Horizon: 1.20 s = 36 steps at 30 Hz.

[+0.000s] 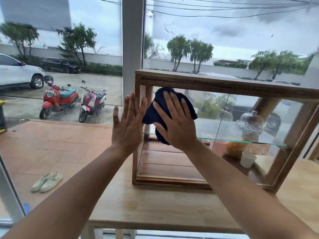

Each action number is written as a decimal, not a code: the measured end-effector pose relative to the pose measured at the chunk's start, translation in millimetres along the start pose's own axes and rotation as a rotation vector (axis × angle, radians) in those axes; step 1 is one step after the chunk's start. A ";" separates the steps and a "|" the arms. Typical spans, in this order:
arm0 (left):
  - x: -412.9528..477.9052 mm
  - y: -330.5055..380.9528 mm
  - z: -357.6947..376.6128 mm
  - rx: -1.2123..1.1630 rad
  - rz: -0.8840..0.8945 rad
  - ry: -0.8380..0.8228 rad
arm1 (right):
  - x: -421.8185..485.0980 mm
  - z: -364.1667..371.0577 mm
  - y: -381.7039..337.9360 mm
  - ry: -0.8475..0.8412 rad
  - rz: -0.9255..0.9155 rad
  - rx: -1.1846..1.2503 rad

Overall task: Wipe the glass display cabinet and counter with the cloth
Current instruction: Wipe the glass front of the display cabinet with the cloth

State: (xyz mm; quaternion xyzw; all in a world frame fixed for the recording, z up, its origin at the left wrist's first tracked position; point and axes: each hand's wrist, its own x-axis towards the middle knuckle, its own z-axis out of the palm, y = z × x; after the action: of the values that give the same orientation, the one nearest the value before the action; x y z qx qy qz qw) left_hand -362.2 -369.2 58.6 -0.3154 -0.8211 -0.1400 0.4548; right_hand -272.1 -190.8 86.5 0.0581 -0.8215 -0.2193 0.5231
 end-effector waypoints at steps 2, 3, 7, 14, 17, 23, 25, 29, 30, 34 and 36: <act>0.2 -0.9 -1.3 -0.003 0.001 -0.003 | -3.0 4.9 -10.0 -0.001 0.001 0.009; -0.2 -0.4 -2.0 -0.010 0.003 -0.006 | -8.9 7.5 -13.3 -0.004 -0.014 0.007; -0.3 0.8 -4.7 -0.024 0.008 -0.005 | -68.9 27.7 -27.1 -0.106 -0.235 -0.021; -0.7 1.9 -9.9 -0.011 0.013 -0.007 | -139.1 25.1 12.2 -0.248 -0.559 -0.173; -1.2 2.6 -7.6 -0.010 0.009 -0.012 | -88.1 -0.3 42.7 -0.140 -0.323 -0.131; -0.9 4.0 -3.9 -0.033 0.008 0.020 | -44.0 -19.9 52.7 -0.033 0.049 -0.033; -1.2 4.3 -3.0 -0.024 0.007 0.023 | -73.7 -5.3 32.2 -0.074 -0.006 -0.023; -0.4 3.3 -2.8 -0.019 0.008 0.017 | -154.4 22.5 17.9 -0.258 -0.416 -0.096; -0.1 2.8 -2.7 -0.014 0.010 0.016 | -165.3 23.3 20.1 -0.285 -0.501 -0.117; -0.5 2.3 -0.5 -0.019 0.018 0.026 | -145.9 9.2 37.0 -0.228 -0.501 -0.155; -0.3 2.7 0.6 -0.031 0.023 0.034 | -106.1 -2.6 47.1 -0.123 -0.269 -0.124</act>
State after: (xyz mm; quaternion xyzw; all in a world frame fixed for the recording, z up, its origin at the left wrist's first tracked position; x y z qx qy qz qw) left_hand -360.7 -367.0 57.9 -0.3294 -0.8072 -0.1530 0.4654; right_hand -216.2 -114.8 18.8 0.1218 -0.8218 -0.3407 0.4403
